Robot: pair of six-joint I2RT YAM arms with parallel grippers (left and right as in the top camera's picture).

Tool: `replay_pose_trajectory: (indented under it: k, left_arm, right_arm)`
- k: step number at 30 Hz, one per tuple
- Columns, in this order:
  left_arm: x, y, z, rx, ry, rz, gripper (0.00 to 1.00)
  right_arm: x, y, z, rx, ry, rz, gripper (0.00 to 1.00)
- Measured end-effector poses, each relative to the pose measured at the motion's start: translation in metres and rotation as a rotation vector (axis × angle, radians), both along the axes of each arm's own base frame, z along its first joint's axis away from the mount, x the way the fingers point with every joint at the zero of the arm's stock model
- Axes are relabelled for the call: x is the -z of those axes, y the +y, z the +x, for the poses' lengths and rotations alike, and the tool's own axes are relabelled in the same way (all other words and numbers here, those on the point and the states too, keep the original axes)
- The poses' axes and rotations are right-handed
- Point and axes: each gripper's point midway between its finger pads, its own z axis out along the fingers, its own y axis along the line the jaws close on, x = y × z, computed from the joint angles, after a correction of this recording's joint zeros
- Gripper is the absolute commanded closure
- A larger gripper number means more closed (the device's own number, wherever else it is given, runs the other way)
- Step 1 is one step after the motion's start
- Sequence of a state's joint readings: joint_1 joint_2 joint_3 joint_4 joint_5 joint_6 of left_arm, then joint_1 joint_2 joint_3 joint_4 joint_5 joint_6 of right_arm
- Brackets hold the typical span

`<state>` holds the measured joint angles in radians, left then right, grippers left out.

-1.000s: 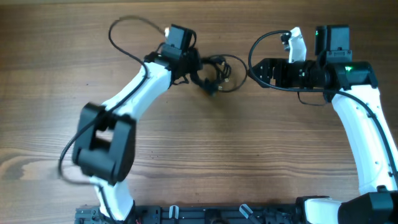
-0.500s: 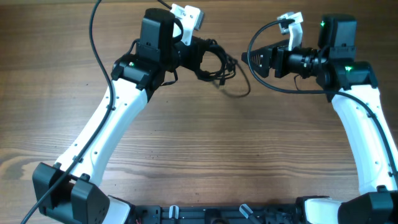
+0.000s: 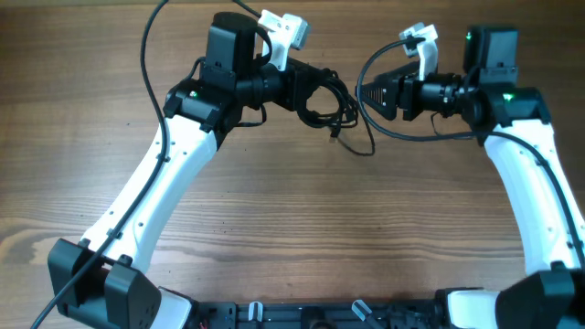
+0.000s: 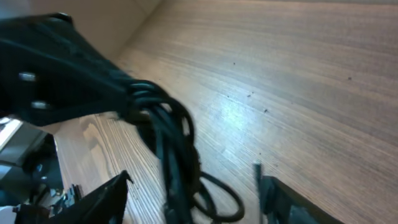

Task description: Untangle cables

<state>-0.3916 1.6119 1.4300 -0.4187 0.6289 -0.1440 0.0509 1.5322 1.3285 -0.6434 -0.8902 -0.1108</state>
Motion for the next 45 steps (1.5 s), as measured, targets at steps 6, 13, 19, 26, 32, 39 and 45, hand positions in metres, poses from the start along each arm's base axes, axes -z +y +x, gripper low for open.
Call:
replay_pose_trajectory:
  k: [6,13,19,26,32,39,45]
  left_arm:
    - [-0.007,-0.005,-0.009,0.033,0.08,-0.082,0.96]
    - [-0.011,0.001,-0.009,0.028,0.14,-0.131,0.96]
    - [-0.008,0.003,-0.008,-0.025,0.212,-0.146,0.96]
    - [0.014,0.034,0.025,-0.483,0.471,-0.201,0.96]
    - [0.025,0.057,0.039,-0.814,0.681,-0.341,0.96]
    - [0.025,0.054,0.039,-0.816,0.669,-0.333,0.96]
    - [0.023,0.053,0.04,-0.84,0.704,-0.375,0.96]
  right_arm:
    - [0.017,0.001,0.004,-0.04,-0.006,-0.026,0.3]
    - [0.008,0.009,0.001,-0.096,-0.031,0.036,0.3]
    - [0.002,0.008,0.013,0.05,0.139,0.129,0.36]
    - [0.005,0.021,0.007,0.096,0.272,0.164,0.35]
    - [0.007,0.037,-0.001,0.062,0.282,0.149,0.35]
    - [0.012,0.048,-0.004,0.06,0.275,0.111,0.4]
    - [0.016,0.083,-0.02,-0.054,0.173,0.03,0.41]
